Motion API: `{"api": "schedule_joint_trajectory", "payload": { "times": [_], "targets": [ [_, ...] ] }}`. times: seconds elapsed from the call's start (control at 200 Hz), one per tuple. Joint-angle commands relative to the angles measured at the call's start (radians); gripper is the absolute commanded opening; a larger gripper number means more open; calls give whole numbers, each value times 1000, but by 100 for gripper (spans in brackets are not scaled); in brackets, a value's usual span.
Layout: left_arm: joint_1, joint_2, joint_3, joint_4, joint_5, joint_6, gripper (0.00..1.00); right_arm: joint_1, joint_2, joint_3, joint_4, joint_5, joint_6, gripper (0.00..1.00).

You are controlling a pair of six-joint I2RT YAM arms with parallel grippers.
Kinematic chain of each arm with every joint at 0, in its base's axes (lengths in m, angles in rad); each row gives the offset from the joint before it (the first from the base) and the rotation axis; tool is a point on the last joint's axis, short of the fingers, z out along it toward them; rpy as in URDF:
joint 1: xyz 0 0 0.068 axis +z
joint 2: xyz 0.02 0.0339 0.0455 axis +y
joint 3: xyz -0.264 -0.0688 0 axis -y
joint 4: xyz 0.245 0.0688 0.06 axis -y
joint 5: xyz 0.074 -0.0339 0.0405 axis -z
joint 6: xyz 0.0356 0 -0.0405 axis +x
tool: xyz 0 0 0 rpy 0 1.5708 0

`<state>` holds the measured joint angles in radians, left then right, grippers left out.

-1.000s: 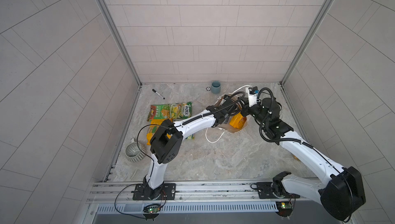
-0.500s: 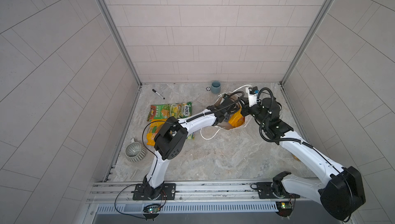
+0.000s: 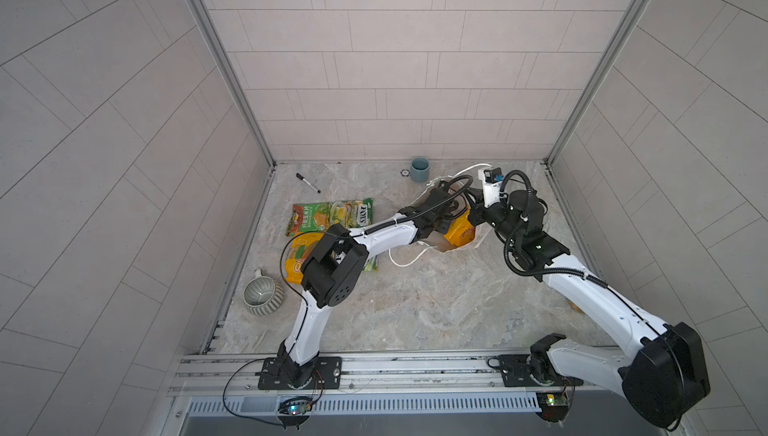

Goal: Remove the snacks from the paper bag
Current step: 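Lower the open left gripper into the bag toward the orange packet, then close the left gripper on the orange packet and lift it out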

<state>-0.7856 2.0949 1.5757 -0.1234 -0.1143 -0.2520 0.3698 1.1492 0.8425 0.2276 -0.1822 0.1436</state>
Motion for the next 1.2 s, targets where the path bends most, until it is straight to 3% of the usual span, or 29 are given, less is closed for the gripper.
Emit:
{"api": "schedule_joint_trajectory", "payload": {
  "times": [0.0,0.05,0.165,0.696,1.196],
  "targets": [
    [8,1,-24,40,29,19,12,3,-14,-10,59,-25,13,0],
    [8,-8,-31,46,26,22,6,1,-13,-11,60,-26,14,0],
    [8,-32,-35,33,12,29,0,1,-6,-8,62,-29,17,0],
    [8,-166,-100,33,-21,50,0,-2,-11,-10,55,-12,19,0],
    [6,-329,-178,19,63,28,0,-8,-11,-13,55,-6,26,0]
  ]
}}
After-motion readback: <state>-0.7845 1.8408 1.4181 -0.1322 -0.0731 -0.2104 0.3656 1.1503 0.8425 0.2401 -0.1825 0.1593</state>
